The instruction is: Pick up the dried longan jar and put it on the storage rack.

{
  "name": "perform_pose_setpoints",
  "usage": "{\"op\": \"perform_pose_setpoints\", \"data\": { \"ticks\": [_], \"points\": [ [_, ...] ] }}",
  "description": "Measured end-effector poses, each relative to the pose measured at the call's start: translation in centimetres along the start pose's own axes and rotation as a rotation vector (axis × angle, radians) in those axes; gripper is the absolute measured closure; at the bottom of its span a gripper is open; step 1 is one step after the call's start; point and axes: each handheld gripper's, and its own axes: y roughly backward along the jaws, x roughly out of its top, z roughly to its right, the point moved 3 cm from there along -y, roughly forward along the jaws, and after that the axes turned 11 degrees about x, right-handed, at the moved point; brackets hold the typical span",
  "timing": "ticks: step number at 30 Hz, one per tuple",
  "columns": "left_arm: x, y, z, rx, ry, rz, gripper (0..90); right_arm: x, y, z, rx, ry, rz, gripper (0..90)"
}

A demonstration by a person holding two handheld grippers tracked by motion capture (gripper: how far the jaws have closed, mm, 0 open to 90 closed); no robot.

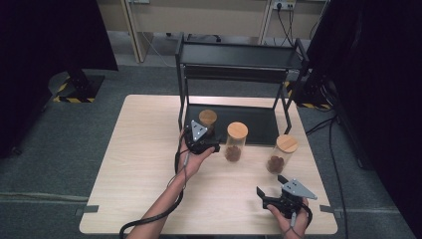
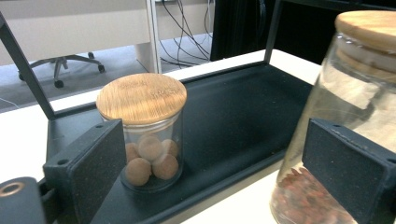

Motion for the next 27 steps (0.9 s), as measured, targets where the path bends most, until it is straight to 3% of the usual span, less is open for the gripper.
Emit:
{"op": "perform_pose_setpoints", "data": {
  "ticks": [27],
  "points": [
    [-1.9, 3.2, 1.6, -0.063, -0.003, -0.003, 6.2, 0.0, 0.0, 0.0, 0.0, 0.001, 0.001, 4.0]
  ]
}}
